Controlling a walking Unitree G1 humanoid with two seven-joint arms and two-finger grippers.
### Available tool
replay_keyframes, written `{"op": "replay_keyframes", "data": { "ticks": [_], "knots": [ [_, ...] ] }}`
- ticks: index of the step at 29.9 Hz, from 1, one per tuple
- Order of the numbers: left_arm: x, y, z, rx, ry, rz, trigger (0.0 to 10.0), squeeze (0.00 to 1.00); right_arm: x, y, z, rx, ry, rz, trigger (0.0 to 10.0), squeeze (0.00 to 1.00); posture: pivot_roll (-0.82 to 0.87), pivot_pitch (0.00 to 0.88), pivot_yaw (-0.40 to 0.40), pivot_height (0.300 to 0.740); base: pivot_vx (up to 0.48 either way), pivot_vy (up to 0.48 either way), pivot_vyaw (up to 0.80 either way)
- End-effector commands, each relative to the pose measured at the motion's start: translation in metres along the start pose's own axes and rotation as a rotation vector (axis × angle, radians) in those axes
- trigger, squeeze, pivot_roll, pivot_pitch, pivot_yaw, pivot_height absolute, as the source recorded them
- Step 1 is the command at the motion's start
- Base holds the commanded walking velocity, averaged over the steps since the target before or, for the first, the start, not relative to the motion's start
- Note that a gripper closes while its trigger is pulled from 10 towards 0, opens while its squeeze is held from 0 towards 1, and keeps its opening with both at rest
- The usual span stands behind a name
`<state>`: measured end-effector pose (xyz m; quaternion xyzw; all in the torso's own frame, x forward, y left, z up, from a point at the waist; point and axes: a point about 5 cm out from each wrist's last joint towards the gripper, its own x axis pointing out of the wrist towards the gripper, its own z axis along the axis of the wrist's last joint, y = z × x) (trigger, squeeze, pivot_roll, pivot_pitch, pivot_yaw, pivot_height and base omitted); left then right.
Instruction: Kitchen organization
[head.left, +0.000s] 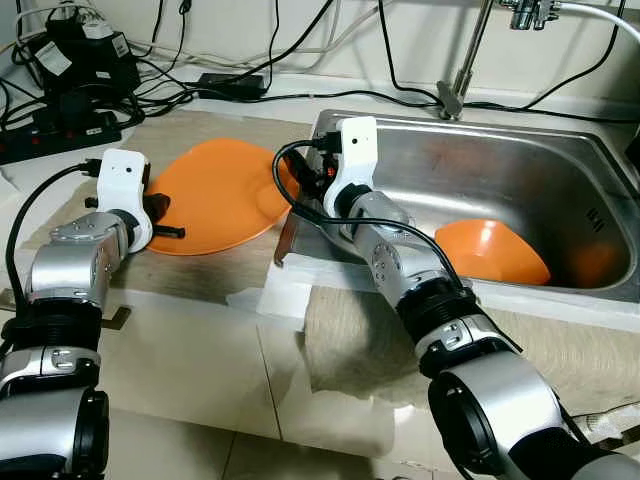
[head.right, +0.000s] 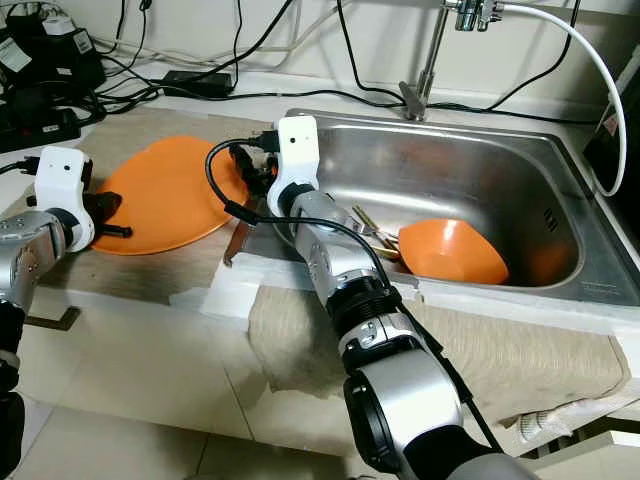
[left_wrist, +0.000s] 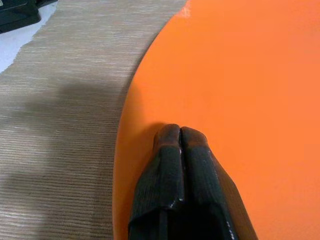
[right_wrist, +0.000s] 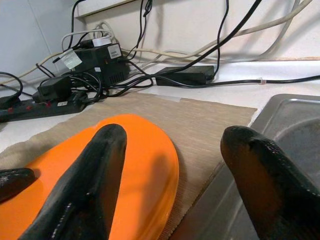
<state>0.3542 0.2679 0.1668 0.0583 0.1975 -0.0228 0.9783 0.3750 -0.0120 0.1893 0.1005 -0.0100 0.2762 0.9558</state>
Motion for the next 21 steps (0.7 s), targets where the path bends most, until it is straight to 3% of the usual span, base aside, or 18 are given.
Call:
{"op": "replay_keyframes", "data": {
  "ticks": [1,11,12,21],
  "knots": [
    [0.0040,-0.0071,-0.0242,-0.017,0.102,-0.033,10.0,0.00,0.0007,0.0231,-0.0138,0.040,0.016,0.046,10.0,1.00,0.08,0.000,-0.008,0.740,0.000,0.000,0.00],
    [0.0044,-0.0081,-0.0244,-0.017,0.105,-0.038,10.0,0.00,0.0000,0.0218,-0.0208,0.052,0.063,0.021,10.0,1.00,0.08,0.000,-0.007,0.740,0.000,0.000,0.00],
    [0.0044,-0.0082,-0.0245,-0.017,0.105,-0.038,10.0,0.00,0.0003,0.0218,-0.0217,0.076,0.073,0.017,10.0,0.00,0.08,0.000,-0.007,0.740,0.000,0.000,0.00],
    [0.0036,-0.0070,-0.0248,-0.014,0.107,-0.037,10.0,0.00,0.0025,0.0228,-0.0229,0.295,0.106,0.003,10.0,0.00,0.08,0.000,-0.006,0.740,0.000,0.000,0.00]
  ]
}}
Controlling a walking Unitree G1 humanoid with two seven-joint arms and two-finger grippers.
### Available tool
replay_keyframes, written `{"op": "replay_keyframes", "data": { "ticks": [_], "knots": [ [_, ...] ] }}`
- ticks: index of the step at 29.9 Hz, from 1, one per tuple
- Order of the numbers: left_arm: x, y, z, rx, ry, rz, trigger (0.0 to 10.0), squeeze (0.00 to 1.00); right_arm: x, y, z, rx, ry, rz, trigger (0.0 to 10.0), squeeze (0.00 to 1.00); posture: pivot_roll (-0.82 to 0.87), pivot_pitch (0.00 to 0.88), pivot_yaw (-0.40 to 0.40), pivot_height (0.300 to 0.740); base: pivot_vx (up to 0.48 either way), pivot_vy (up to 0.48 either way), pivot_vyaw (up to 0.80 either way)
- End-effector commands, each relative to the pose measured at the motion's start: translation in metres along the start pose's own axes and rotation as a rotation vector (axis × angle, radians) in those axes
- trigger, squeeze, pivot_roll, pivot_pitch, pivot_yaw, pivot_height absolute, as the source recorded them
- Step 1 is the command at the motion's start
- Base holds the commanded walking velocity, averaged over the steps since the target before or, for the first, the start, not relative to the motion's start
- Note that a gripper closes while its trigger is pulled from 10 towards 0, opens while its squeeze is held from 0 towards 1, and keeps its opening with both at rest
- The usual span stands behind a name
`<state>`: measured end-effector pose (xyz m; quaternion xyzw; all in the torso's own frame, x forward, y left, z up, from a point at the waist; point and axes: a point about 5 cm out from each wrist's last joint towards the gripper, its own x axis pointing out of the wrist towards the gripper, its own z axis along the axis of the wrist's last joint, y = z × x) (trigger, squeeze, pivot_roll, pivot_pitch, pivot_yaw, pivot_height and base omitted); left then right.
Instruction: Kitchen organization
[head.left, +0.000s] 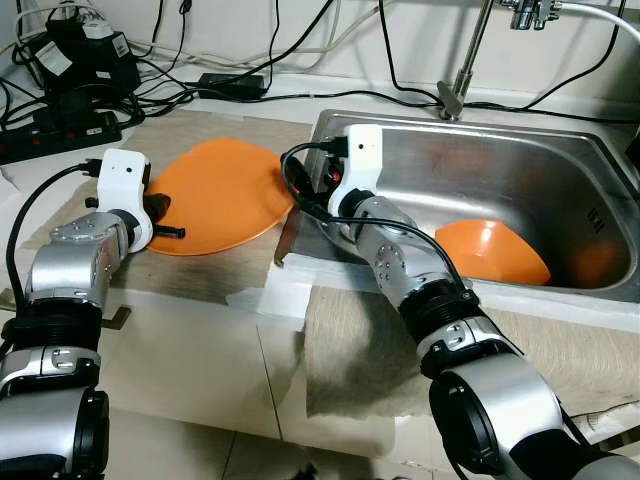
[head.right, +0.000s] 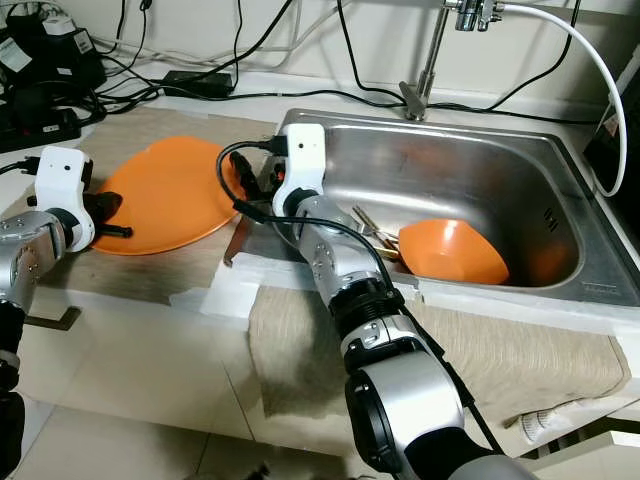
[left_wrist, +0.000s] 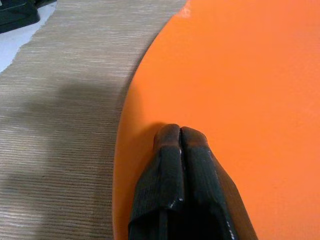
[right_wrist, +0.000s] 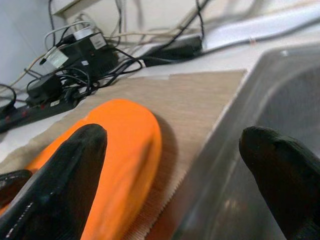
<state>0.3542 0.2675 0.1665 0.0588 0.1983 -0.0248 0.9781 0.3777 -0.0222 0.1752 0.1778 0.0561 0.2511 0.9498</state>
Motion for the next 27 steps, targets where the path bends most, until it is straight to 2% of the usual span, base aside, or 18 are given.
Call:
{"op": "replay_keyframes", "data": {
  "ticks": [1,9,12,19,27],
  "knots": [
    [0.003,-0.006,-0.025,-0.017,0.105,-0.033,10.0,0.00,0.006,0.033,-0.018,0.112,0.040,0.062,10.0,0.00,0.08,0.000,-0.007,0.740,0.000,0.000,0.00],
    [0.003,-0.007,-0.024,-0.017,0.106,-0.033,10.0,0.00,0.007,0.043,-0.020,0.147,0.066,0.104,10.0,0.00,0.09,0.000,-0.009,0.740,0.000,0.000,0.00],
    [0.003,-0.007,-0.025,-0.018,0.105,-0.034,10.0,0.00,0.008,0.055,-0.021,0.175,0.089,0.164,10.0,0.00,0.09,0.000,-0.011,0.740,0.000,0.000,0.00],
    [0.003,-0.008,-0.025,-0.018,0.106,-0.036,10.0,0.00,0.008,0.071,-0.027,0.178,0.126,0.238,10.0,0.00,0.09,0.000,-0.011,0.740,0.000,0.000,0.00],
    [0.003,-0.008,-0.024,-0.018,0.105,-0.037,10.0,0.00,0.008,0.078,-0.035,0.198,0.170,0.267,10.0,0.00,0.09,0.000,-0.014,0.740,0.000,0.000,0.00]
  ]
}}
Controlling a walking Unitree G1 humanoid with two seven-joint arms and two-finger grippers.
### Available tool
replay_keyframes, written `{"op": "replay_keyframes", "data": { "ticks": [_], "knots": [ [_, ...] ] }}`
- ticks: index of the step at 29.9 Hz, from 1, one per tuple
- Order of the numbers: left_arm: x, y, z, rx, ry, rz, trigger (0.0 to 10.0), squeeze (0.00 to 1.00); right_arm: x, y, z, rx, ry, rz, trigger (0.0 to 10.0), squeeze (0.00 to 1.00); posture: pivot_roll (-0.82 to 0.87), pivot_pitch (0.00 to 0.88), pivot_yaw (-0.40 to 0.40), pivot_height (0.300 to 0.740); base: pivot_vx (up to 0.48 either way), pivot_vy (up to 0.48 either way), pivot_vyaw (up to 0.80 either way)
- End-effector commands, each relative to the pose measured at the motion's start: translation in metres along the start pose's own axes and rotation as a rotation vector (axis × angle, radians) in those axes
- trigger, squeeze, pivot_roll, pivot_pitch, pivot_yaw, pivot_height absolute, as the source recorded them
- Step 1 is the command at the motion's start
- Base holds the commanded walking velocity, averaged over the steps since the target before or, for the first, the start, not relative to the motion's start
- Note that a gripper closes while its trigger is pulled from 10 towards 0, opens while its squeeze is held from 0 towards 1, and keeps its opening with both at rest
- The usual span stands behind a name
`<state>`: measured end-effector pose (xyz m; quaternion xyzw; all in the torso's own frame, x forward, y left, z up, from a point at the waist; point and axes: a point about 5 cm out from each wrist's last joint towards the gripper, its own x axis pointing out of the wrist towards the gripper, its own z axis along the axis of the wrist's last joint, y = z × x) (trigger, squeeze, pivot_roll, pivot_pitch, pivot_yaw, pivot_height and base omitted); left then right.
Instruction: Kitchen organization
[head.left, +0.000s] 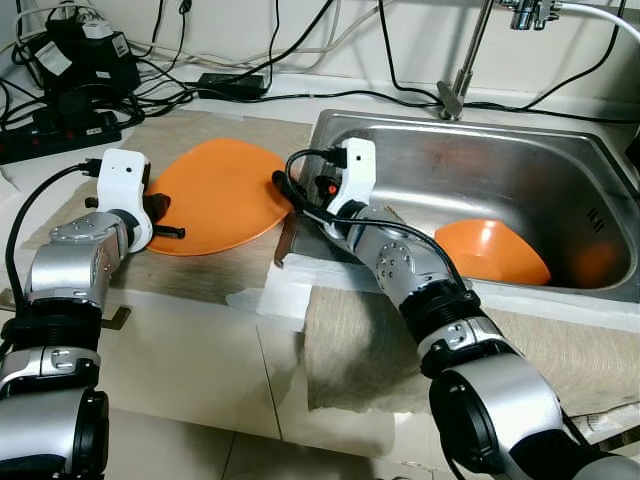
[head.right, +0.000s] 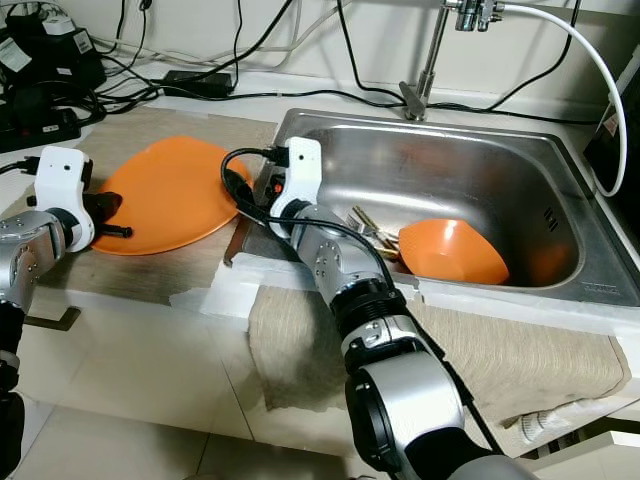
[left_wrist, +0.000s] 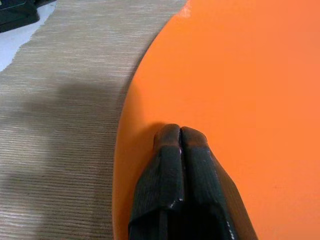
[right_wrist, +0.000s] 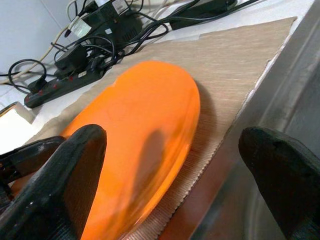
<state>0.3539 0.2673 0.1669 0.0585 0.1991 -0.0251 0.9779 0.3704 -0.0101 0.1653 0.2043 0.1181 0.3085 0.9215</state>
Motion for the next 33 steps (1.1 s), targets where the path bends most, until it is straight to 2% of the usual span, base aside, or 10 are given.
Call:
{"op": "replay_keyframes", "data": {
  "ticks": [1,12,17,22,33],
  "knots": [
    [0.003,-0.007,-0.024,-0.017,0.103,-0.036,10.0,0.00,0.018,0.067,-0.026,0.108,0.051,0.172,10.0,0.00,0.09,0.000,-0.014,0.740,0.000,0.000,0.00],
    [0.003,-0.007,-0.023,-0.016,0.102,-0.037,10.0,0.00,0.019,0.070,-0.032,0.180,0.098,0.182,10.0,0.00,0.10,0.000,-0.017,0.740,0.000,0.000,0.00],
    [0.002,-0.007,-0.023,-0.015,0.101,-0.037,10.0,0.00,0.020,0.071,-0.033,0.167,0.102,0.181,10.0,0.00,0.10,0.000,-0.017,0.740,0.000,0.000,0.00],
    [0.002,-0.008,-0.022,-0.015,0.099,-0.037,10.0,0.00,0.020,0.074,-0.035,0.108,0.105,0.192,10.0,0.00,0.10,0.000,-0.019,0.740,0.000,0.000,0.00],
    [0.002,-0.009,-0.021,-0.016,0.094,-0.040,10.0,0.00,0.021,0.081,-0.039,0.094,0.122,0.227,10.0,0.00,0.10,0.000,-0.025,0.740,0.000,0.000,0.00]
  ]
}}
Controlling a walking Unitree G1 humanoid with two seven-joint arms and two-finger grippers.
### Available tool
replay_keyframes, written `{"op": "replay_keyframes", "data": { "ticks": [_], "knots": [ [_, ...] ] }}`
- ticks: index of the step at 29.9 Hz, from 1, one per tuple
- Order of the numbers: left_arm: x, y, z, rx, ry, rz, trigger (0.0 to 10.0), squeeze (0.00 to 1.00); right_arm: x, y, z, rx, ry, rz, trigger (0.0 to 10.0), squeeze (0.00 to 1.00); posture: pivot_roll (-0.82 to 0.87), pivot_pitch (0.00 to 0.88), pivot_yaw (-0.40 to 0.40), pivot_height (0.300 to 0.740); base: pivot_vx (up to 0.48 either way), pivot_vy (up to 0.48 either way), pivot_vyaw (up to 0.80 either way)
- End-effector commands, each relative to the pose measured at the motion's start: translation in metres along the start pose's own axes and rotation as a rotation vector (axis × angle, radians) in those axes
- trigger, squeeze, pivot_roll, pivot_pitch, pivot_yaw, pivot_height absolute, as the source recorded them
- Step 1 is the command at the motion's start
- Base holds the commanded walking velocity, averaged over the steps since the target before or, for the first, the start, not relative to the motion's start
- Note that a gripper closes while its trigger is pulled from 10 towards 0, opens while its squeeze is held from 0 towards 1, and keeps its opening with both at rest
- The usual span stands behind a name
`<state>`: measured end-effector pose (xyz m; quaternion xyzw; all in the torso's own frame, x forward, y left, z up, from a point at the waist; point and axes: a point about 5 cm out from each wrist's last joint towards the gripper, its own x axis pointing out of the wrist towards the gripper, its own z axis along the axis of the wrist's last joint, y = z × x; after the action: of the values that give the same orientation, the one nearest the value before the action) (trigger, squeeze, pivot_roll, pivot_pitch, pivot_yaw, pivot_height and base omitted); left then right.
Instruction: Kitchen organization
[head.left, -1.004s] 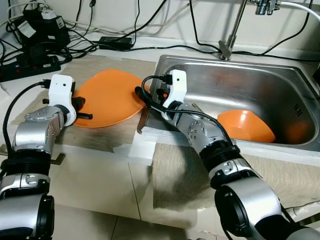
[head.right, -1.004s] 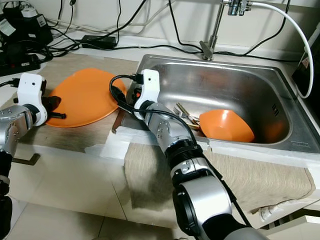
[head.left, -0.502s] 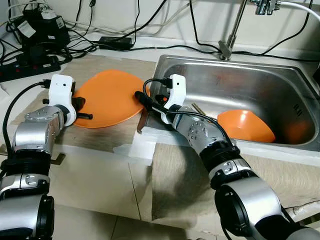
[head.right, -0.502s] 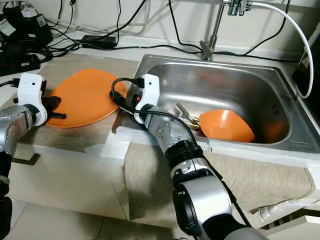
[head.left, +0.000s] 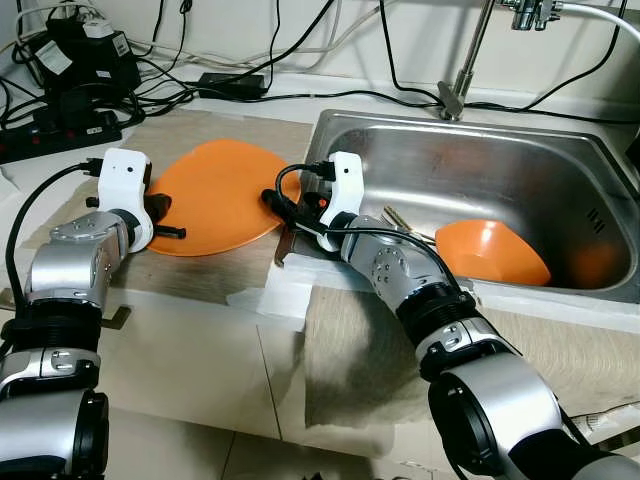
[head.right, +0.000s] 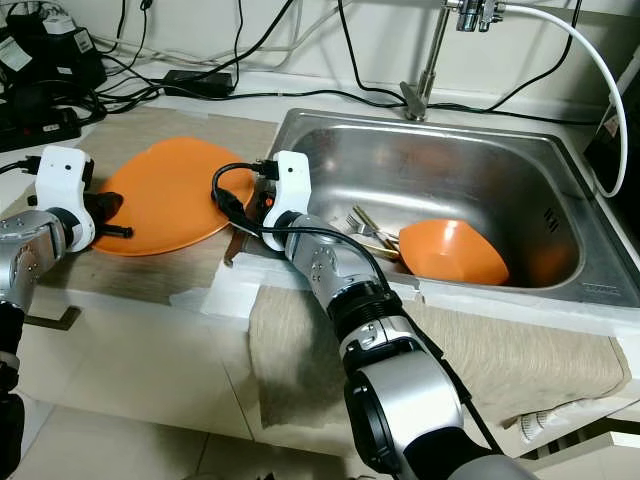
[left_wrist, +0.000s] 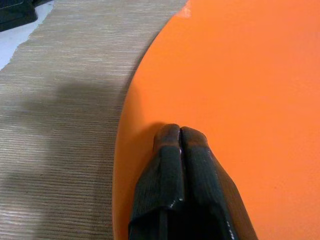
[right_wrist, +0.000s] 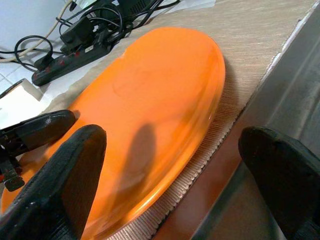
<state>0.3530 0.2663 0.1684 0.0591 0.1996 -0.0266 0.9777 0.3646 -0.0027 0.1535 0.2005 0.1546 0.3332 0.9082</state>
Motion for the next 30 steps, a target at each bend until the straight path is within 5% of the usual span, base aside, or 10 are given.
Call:
{"op": "replay_keyframes", "data": {
  "ticks": [1,2,3,4,6,7,30],
  "knots": [
    [0.0036,-0.0078,-0.0224,-0.017,0.093,-0.037,10.0,0.00,0.0243,0.0764,-0.0235,0.072,0.040,0.193,10.0,0.00,0.10,0.000,-0.025,0.740,0.000,0.000,0.00],
    [0.0036,-0.0079,-0.0222,-0.018,0.093,-0.037,10.0,0.00,0.0243,0.0763,-0.0236,0.071,0.041,0.193,8.0,0.00,0.10,0.000,-0.025,0.740,0.000,0.000,0.00],
    [0.0036,-0.0081,-0.0223,-0.018,0.092,-0.037,10.0,0.00,0.0243,0.0761,-0.0237,0.071,0.041,0.193,8.0,0.00,0.10,0.000,-0.026,0.740,0.000,0.000,0.00],
    [0.0036,-0.0083,-0.0221,-0.018,0.092,-0.038,10.0,0.00,0.0242,0.0760,-0.0239,0.070,0.041,0.194,4.6,0.00,0.10,0.000,-0.026,0.740,0.000,0.000,0.00],
    [0.0036,-0.0085,-0.0221,-0.018,0.092,-0.039,10.0,0.00,0.0241,0.0758,-0.0241,0.068,0.042,0.195,4.6,0.00,0.10,0.000,-0.026,0.740,0.000,0.000,0.00],
    [0.0037,-0.0086,-0.0219,-0.017,0.091,-0.040,10.0,0.00,0.0241,0.0757,-0.0242,0.068,0.041,0.195,0.0,0.00,0.10,0.000,-0.026,0.740,0.000,0.000,0.00],
    [0.0038,-0.0088,-0.0197,-0.010,0.088,-0.044,10.0,0.00,0.0232,0.0761,-0.0239,0.086,0.019,0.207,0.0,0.00,0.10,0.000,-0.025,0.740,0.000,0.000,0.00]
  ]
}}
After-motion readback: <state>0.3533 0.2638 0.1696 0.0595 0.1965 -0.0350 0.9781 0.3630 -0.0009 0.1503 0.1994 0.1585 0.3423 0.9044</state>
